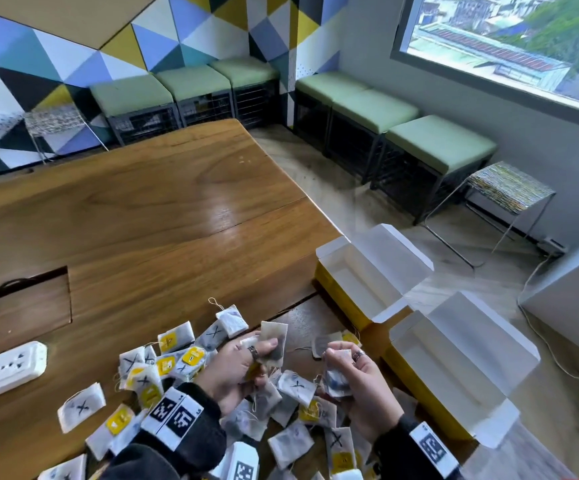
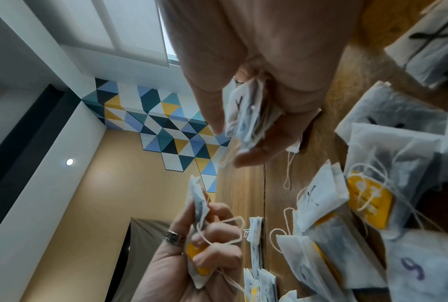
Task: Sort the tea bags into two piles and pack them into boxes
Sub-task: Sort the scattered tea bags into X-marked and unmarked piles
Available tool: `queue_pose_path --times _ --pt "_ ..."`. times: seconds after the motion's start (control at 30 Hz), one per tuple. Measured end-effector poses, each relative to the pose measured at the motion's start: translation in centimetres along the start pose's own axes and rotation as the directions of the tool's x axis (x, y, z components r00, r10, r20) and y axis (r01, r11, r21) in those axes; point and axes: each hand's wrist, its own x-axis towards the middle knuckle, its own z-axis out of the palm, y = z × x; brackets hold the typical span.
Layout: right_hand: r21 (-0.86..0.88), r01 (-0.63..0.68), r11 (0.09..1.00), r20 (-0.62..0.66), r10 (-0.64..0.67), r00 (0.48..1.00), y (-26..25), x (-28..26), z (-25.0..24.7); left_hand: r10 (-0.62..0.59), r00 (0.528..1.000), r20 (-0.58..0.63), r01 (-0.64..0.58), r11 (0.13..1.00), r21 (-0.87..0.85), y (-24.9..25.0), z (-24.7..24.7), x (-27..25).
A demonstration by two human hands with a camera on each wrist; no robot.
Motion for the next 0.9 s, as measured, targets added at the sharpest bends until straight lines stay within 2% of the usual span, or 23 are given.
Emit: queue_pose_path --times 0.1,0.17,0.23,0.33,0.47,0.57,0.67,0.77,0.83,0.9 --pt "-0.13 0.03 0.991 -0.036 -0.035 0.999 0.2 0.1 0.0 0.012 0.999 -0.052 -0.012 1.0 0.014 -0.6 -0.7 -0.1" --pt "-0.205 0.046 0.978 -0.083 -0.064 0.994 0.0 0.3 -0.3 -0.009 0.999 -0.032 0.009 1.0 0.006 -0.7 -0.8 -0.4" --pt "-0.184 0.029 0.983 -0.109 -0.05 0.993 -0.5 0.4 -0.5 -0.017 1.0 -0.013 0.017 1.0 0.009 -0.7 -0.7 -0.7" --pt "-0.026 -0.067 0.997 -0.112 0.064 0.992 -1.4 0.3 -0.6 -0.018 1.0 -0.003 0.018 0.999 0.04 -0.9 -0.5 -0.8" --pt "0.128 -0.147 0.981 -0.02 0.151 0.988 -1.7 -0.1 -0.6 -0.033 0.999 0.004 0.033 0.999 0.015 -1.3 -0.2 -1.0" --pt "0.092 -0.189 0.978 0.063 0.183 0.981 -1.3 -0.5 -0.1 -0.013 0.999 0.033 0.012 0.998 0.057 -1.4 1.0 -1.3" --pt "0.004 -0.16 0.987 0.173 0.157 0.972 -0.7 -1.0 0.7 -0.007 0.996 0.093 -0.001 0.996 0.093 -1.5 2.1 -1.6" --pt "-0.04 -0.074 0.996 0.202 0.081 0.976 -0.1 -1.1 1.2 -0.096 0.968 0.231 0.113 0.992 -0.059 -1.3 2.3 -1.9" --pt "-0.032 -0.017 0.999 0.119 0.02 0.993 0.0 -0.9 1.4 -0.123 0.945 0.303 0.192 0.959 -0.207 -1.1 1.7 -2.2" --pt "-0.071 0.056 0.996 0.028 -0.054 0.998 -0.2 -0.8 1.2 -0.104 0.94 0.325 0.202 0.937 -0.286 -0.9 1.1 -2.6"
